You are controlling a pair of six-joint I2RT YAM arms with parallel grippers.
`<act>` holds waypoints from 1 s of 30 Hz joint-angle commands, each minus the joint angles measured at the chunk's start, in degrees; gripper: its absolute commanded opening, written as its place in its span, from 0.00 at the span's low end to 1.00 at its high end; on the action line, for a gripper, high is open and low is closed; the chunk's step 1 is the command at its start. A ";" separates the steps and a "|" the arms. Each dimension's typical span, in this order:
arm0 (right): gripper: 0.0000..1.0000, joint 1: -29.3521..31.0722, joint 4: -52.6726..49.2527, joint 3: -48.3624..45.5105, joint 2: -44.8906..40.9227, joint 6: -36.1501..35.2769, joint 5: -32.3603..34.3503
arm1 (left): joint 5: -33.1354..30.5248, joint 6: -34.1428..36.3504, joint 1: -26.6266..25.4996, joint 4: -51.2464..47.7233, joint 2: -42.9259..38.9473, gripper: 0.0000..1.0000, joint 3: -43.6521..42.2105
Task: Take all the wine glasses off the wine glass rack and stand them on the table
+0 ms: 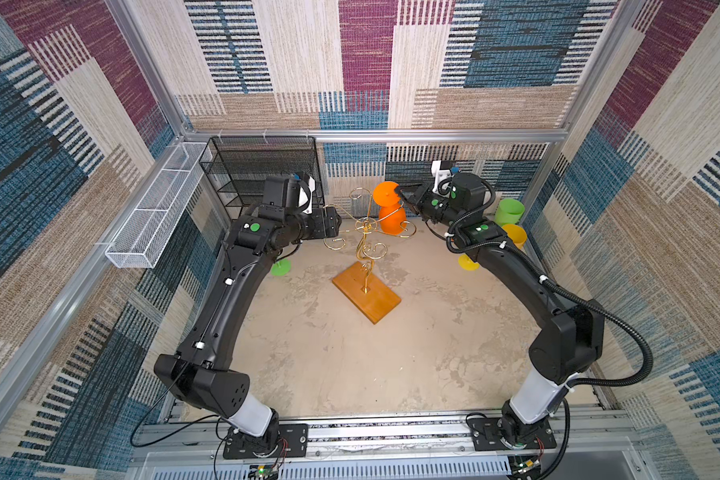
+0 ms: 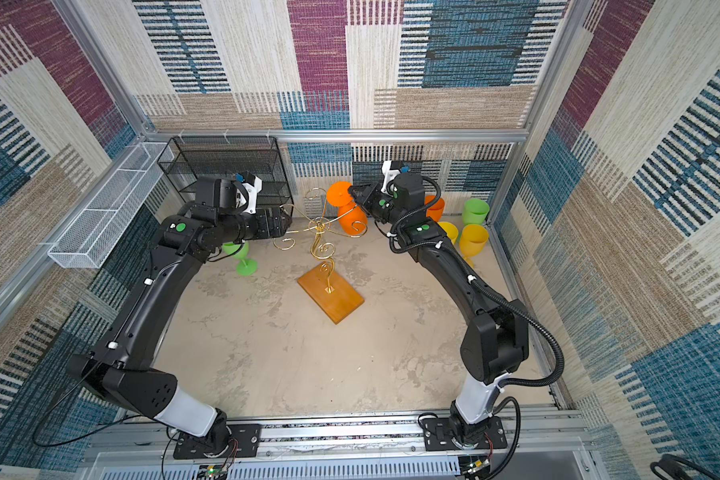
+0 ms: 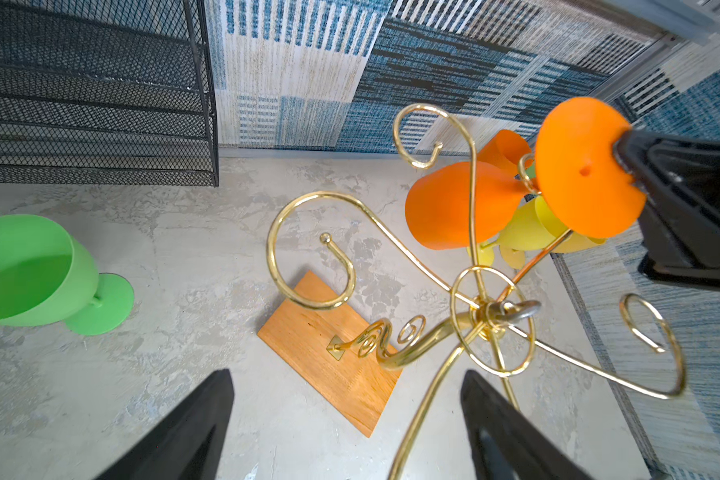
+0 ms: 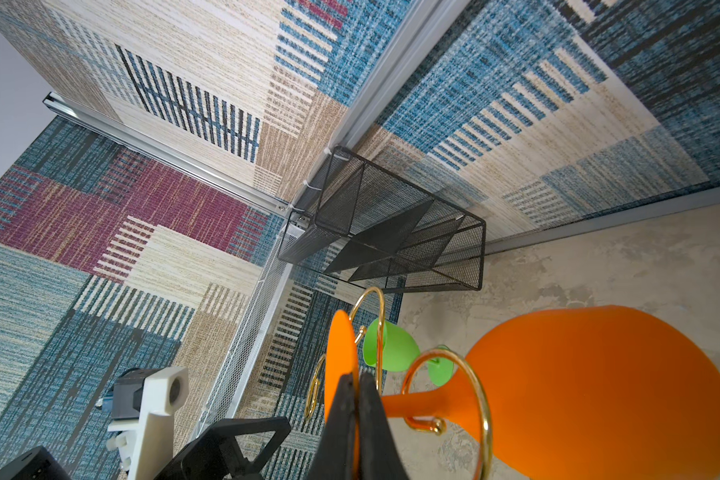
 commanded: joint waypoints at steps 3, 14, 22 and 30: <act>0.00 0.15 2.48 -0.32 -0.81 -0.53 -1.00 | 0.80 -3.31 0.21 -1.07 1.63 0.89 2.46; 0.00 0.11 3.98 -1.50 -1.31 -0.57 -1.66 | 4.31 -9.12 0.48 0.73 4.87 0.82 2.40; 0.00 0.14 5.41 -3.20 -2.69 -0.28 -1.87 | 11.59 -17.28 4.81 8.90 4.44 0.76 -2.42; 0.00 0.10 6.21 -3.19 -2.74 -0.20 -1.50 | 23.33 -28.28 9.75 24.71 1.86 0.70 -11.95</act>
